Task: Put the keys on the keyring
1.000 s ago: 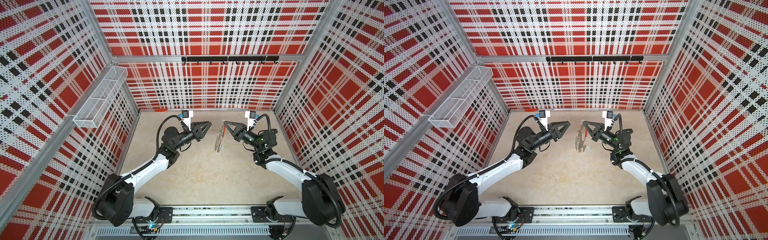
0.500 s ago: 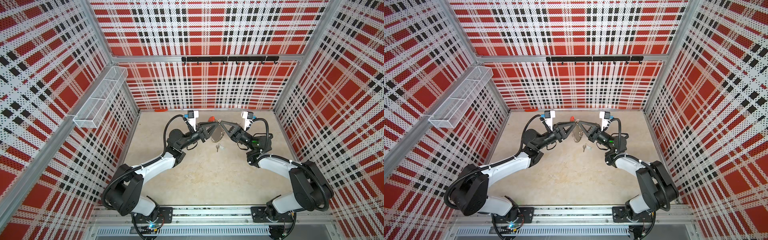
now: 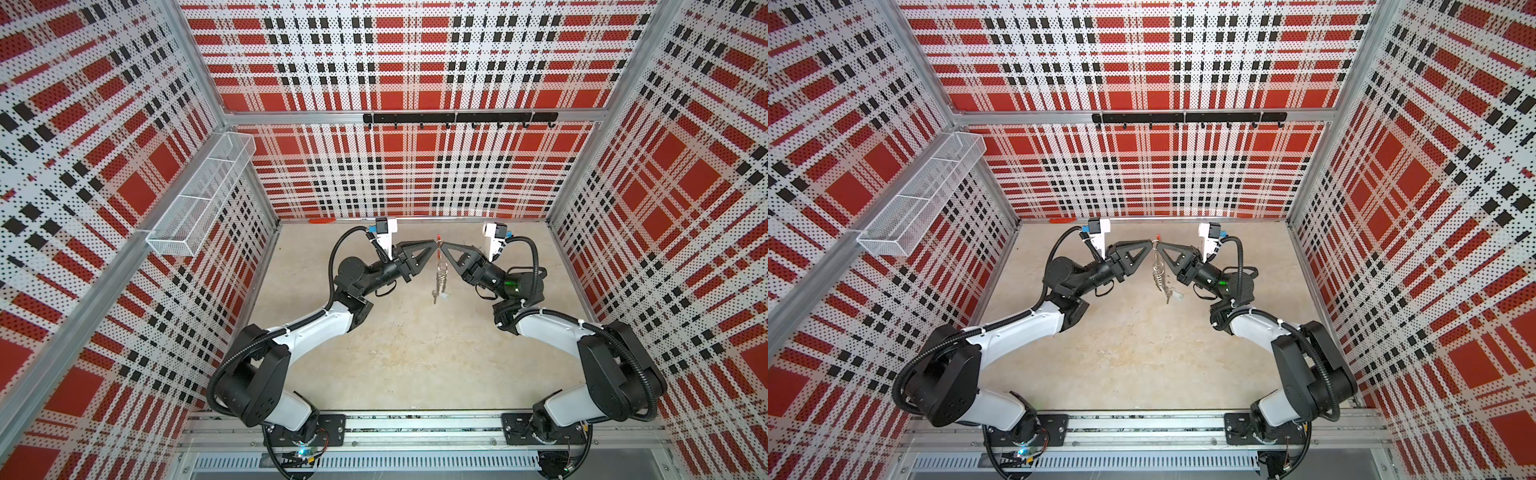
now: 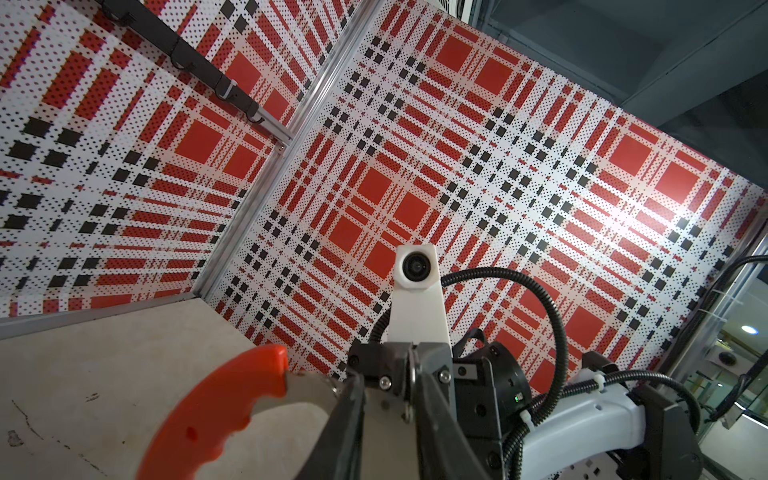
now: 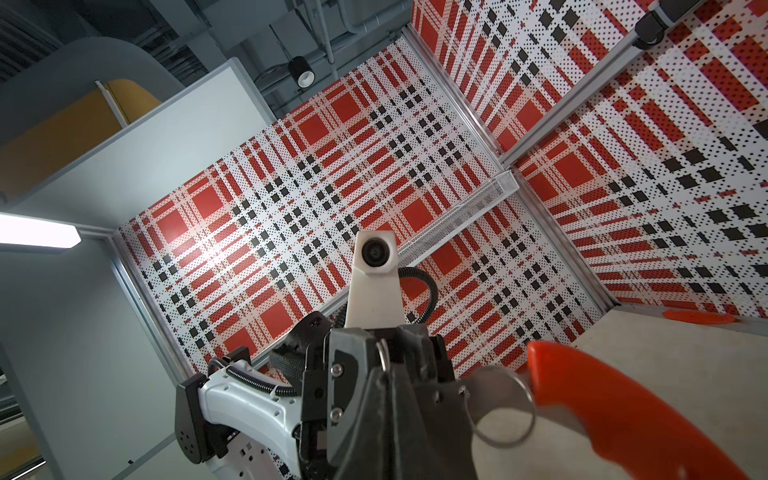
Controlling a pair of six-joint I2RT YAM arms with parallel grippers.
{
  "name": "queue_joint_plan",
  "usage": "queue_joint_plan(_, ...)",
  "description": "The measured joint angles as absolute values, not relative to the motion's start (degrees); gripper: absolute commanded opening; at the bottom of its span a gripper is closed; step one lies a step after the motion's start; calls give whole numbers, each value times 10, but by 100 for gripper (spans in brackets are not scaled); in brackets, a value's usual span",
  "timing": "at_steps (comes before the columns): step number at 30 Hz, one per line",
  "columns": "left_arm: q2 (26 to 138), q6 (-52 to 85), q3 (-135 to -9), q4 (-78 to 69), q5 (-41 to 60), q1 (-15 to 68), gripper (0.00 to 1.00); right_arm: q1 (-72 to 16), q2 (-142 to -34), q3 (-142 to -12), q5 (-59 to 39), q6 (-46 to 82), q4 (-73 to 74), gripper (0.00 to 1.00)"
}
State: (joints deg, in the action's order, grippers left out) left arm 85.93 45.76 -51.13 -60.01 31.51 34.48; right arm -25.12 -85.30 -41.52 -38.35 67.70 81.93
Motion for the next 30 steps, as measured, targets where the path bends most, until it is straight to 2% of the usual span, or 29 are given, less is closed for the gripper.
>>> queue_joint_plan(14, 871, 463, -519, -613, 317, 353, 18, -251, -853, -417, -383, 679, 820, 0)
queue_joint_plan(21, 870, 469, -514, -623, 316, 352, 26, -251, -853, -417, -370, 680, 822, 0)
queue_joint_plan(27, 852, 479, -482, -644, 305, 344, 18, -251, -853, -417, -366, 680, 822, 0)
queue_joint_plan(30, 850, 482, -479, -655, 304, 344, 18, -251, -853, -417, -366, 680, 822, 0)
